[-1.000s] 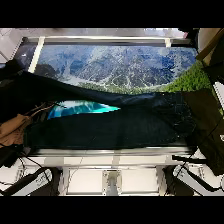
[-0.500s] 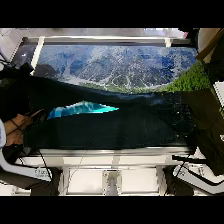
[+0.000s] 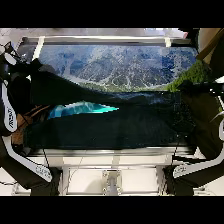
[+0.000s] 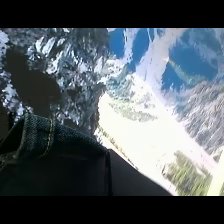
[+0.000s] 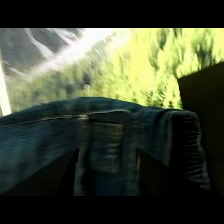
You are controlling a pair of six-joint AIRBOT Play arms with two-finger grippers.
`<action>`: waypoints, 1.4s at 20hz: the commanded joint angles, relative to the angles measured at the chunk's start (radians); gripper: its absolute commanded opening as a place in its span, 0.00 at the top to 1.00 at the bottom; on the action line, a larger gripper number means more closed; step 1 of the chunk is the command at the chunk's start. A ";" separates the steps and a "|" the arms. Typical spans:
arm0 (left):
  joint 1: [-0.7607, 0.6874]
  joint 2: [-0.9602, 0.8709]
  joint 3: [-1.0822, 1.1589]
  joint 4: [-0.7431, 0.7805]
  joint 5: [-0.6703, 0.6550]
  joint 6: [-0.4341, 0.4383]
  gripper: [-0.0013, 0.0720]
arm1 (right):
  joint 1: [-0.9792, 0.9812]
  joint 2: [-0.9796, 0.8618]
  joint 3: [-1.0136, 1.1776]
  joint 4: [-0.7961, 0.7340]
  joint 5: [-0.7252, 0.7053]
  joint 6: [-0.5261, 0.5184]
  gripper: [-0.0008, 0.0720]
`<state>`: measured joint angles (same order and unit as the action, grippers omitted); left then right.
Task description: Fold the clothes and pants, and hang the long-sleeved shirts on hangers.
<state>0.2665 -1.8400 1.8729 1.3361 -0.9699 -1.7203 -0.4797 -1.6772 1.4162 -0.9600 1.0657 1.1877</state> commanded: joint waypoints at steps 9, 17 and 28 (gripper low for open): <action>-0.003 -0.008 0.009 0.003 -0.073 0.027 0.97 | 0.007 -0.071 0.023 -0.102 0.014 0.017 0.43; -0.002 -0.006 0.009 0.008 -0.090 0.027 0.97 | 0.019 -0.070 0.026 -0.011 -0.032 -0.051 0.94; -0.007 0.050 0.114 0.227 -0.077 0.005 0.97 | -0.031 -0.030 0.231 -0.058 -0.091 0.156 0.94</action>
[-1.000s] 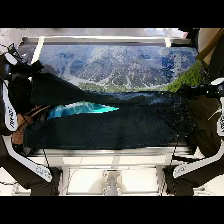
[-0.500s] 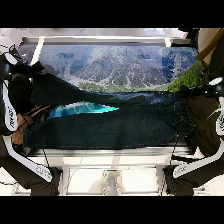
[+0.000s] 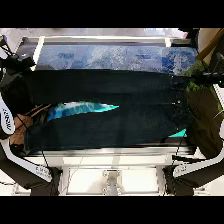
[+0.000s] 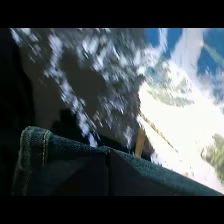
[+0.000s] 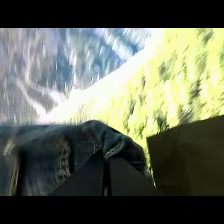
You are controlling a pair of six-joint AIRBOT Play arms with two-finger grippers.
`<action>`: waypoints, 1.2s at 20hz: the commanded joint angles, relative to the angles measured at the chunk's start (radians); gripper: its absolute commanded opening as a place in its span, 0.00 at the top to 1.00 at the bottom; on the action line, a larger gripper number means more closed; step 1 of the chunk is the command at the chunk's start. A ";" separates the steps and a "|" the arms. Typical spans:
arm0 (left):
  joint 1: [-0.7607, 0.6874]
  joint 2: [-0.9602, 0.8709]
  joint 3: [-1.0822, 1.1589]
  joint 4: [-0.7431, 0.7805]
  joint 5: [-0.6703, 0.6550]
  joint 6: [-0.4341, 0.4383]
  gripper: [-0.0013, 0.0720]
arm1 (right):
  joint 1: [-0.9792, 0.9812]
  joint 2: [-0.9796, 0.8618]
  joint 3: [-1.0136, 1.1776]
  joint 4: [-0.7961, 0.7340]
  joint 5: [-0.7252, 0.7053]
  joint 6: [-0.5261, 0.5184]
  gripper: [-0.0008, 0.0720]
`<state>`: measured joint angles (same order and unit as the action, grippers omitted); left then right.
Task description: Fold the clothes and pants, and hang the long-sleeved shirts on hangers.
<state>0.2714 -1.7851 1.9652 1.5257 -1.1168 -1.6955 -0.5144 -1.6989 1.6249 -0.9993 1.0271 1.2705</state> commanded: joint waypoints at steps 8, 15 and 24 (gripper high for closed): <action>-0.058 -0.163 0.022 0.037 0.290 -0.154 0.97 | 0.161 -0.162 0.022 -0.021 -0.500 0.278 0.94; -0.071 -0.165 0.030 0.037 0.303 -0.157 0.01 | 0.147 -0.165 0.048 -0.018 -0.459 0.310 0.48; 0.134 0.325 -0.121 0.198 -0.408 0.009 0.22 | -0.104 0.199 0.085 -0.148 0.238 0.040 0.48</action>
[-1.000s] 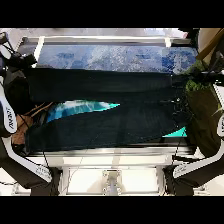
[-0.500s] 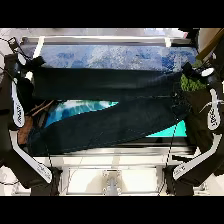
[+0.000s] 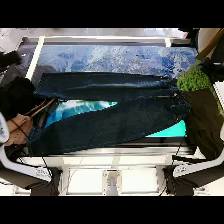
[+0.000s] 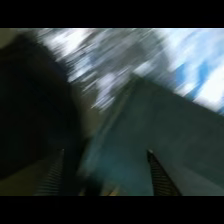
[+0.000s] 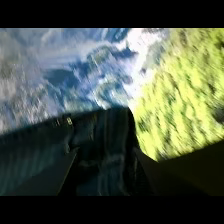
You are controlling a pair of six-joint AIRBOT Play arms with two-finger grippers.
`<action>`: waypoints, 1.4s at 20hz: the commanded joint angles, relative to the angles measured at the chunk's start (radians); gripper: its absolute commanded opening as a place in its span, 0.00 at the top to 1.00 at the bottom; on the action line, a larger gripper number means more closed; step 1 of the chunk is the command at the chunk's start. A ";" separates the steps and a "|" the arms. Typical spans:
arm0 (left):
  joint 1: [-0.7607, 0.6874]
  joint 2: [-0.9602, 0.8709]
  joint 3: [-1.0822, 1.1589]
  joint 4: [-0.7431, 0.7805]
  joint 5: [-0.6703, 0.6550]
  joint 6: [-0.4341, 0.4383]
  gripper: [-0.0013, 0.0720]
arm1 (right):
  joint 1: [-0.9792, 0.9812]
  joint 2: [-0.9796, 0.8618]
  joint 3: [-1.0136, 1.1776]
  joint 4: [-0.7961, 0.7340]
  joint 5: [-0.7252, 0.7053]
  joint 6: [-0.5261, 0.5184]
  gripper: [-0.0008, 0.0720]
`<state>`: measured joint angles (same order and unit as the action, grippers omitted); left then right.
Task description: Fold the clothes and pants, and hang the long-sleeved shirts on hangers.
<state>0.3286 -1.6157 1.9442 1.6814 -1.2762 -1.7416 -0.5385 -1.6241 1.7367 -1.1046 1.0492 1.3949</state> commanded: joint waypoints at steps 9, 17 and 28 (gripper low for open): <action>0.552 0.760 -1.186 -0.275 -0.154 0.235 0.47 | -0.144 0.322 -0.363 0.116 0.287 -0.160 0.48; 0.792 0.954 -1.423 -0.392 -0.204 0.411 0.31 | -0.145 0.323 -0.363 0.124 0.344 -0.213 0.48; 0.857 0.842 -1.423 -0.208 -0.070 0.367 0.32 | -0.145 0.323 -0.363 0.161 0.374 -0.237 0.48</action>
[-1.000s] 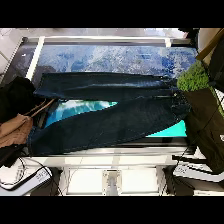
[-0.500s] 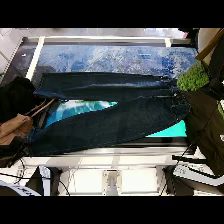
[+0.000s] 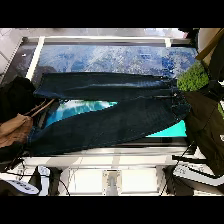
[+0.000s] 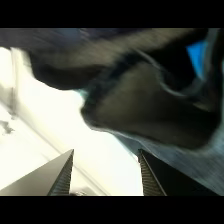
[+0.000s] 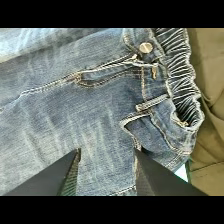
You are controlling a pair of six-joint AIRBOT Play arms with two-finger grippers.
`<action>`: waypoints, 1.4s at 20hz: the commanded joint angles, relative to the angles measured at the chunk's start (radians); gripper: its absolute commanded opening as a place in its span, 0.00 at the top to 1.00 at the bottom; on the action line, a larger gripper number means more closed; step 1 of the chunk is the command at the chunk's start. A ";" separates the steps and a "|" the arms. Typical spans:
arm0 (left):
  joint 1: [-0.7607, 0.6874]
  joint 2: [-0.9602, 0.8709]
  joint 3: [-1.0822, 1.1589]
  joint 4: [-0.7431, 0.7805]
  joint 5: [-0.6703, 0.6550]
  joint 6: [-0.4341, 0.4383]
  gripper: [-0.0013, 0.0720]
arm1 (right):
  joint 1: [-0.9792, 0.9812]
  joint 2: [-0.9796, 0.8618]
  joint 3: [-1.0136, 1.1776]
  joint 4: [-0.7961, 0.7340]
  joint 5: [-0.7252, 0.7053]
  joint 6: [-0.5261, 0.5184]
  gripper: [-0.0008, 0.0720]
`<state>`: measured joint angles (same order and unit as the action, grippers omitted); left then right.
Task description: Fold the clothes and pants, and hang the long-sleeved shirts on hangers.
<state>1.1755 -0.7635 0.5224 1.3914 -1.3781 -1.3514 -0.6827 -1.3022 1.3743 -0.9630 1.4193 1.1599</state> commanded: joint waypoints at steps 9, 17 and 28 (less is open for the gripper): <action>0.012 -0.089 -0.031 -0.091 0.022 0.104 0.07 | 0.000 0.001 0.000 0.043 0.014 -0.002 0.48; 0.048 -0.098 -0.066 -0.072 0.110 0.101 0.09 | 0.000 0.001 0.000 0.043 0.012 -0.002 0.48; 0.041 -0.104 -0.120 -0.214 0.231 0.103 0.24 | 0.000 0.001 0.000 0.051 0.005 0.001 0.48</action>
<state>1.2167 -0.8631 0.4057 1.1999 -1.1698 -1.2484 -0.6827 -1.3022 1.3743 -0.9134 1.4273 1.1595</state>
